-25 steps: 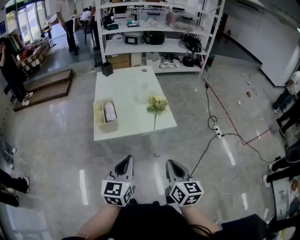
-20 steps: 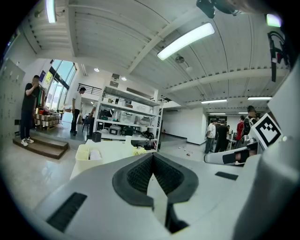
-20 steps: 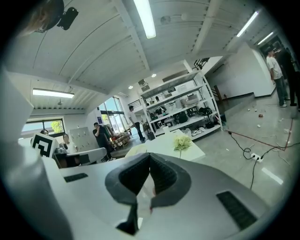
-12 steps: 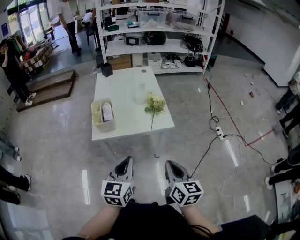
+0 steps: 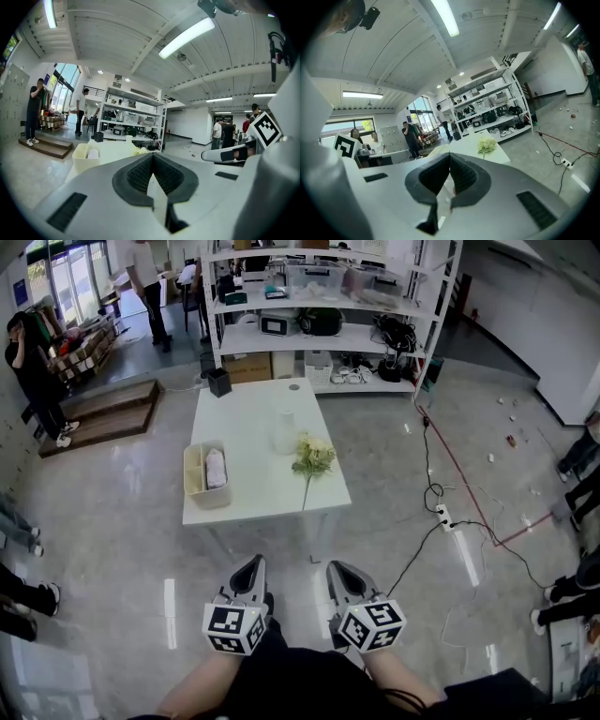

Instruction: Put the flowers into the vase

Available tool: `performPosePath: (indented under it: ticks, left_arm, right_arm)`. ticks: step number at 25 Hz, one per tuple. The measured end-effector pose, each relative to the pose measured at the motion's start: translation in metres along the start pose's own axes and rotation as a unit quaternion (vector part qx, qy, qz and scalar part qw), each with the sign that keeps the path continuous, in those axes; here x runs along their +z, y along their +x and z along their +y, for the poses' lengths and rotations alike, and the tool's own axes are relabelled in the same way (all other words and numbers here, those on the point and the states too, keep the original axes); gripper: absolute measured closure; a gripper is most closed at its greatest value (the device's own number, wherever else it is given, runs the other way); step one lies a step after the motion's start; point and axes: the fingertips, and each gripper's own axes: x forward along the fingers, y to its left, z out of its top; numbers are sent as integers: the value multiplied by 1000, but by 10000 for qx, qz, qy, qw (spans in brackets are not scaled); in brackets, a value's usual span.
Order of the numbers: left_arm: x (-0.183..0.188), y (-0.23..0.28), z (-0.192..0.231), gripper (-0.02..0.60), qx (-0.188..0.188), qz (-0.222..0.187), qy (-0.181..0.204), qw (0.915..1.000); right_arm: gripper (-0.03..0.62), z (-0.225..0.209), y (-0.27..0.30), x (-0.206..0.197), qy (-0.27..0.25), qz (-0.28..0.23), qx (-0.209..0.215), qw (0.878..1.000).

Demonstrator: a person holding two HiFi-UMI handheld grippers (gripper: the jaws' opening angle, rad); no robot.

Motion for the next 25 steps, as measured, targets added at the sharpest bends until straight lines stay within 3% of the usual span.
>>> performPosePath:
  ticks: [9,19,25]
  left_arm:
    - [21,92,46,577,-175,-179,-57,9997]
    - [81,222,149,577,-513,-172,34,9985]
    - [83,278,187,577,-708,-11,121,9974]
  right_arm:
    - [591,-22,91,43,-382,-171,101,9991]
    - [591,-53,239,107,-301,-371,-246,9986]
    - [591,-63,305,116,-354,-343,-306,9983]
